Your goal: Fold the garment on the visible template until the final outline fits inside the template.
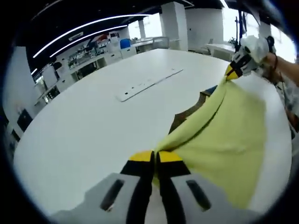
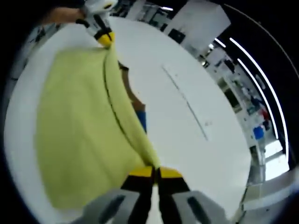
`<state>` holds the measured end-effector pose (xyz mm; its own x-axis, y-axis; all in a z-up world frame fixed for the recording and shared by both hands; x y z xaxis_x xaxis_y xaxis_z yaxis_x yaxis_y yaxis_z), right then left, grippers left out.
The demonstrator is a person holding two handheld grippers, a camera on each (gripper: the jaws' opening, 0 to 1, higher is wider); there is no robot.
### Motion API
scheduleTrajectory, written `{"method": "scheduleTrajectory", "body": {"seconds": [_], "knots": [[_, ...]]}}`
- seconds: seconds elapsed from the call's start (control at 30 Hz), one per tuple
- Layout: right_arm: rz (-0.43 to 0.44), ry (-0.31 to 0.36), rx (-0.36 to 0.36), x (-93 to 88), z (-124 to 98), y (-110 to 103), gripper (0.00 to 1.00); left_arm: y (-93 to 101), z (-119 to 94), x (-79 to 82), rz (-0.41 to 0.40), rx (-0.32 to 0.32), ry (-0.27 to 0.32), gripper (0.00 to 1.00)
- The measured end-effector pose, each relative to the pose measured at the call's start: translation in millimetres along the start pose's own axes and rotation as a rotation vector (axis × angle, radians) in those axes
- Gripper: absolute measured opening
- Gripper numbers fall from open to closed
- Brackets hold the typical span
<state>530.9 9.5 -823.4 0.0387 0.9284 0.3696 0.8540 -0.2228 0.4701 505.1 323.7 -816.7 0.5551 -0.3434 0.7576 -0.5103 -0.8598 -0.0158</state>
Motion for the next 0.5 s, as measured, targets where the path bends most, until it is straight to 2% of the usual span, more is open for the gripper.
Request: {"method": "scheduleTrajectory", "body": {"seconds": [0.2,0.27,0.37,0.5], "knots": [[0.024,0.004,0.044,-7.4,16,-4,0.0,-0.9,8,-9.0,-0.007,-0.007,-0.017,0.0],[0.041,0.023,0.04,-3.8,12,-2,0.0,-2.0,10,-11.7,0.008,-0.004,-0.026,0.0],[0.131,0.058,0.053,-4.8,14,2,0.01,-3.4,10,-11.5,0.024,-0.006,-0.023,0.02],[0.142,0.061,0.041,-8.1,7,5,0.08,-4.0,1,-11.3,0.079,0.01,-0.026,0.1]]}}
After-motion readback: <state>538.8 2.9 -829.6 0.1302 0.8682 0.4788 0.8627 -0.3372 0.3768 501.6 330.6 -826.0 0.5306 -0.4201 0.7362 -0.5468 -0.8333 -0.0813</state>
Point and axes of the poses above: the point that each gripper's makers call its tool centre point, and the gripper's own axes: z roughly forward along the fingers, y roughly to its right, x roughly out of its top, the point moved 1 cm from there along -z, roughly backward along the fingers, and after that the axes turned 7 degrees about -z, right-handed, at the moved point
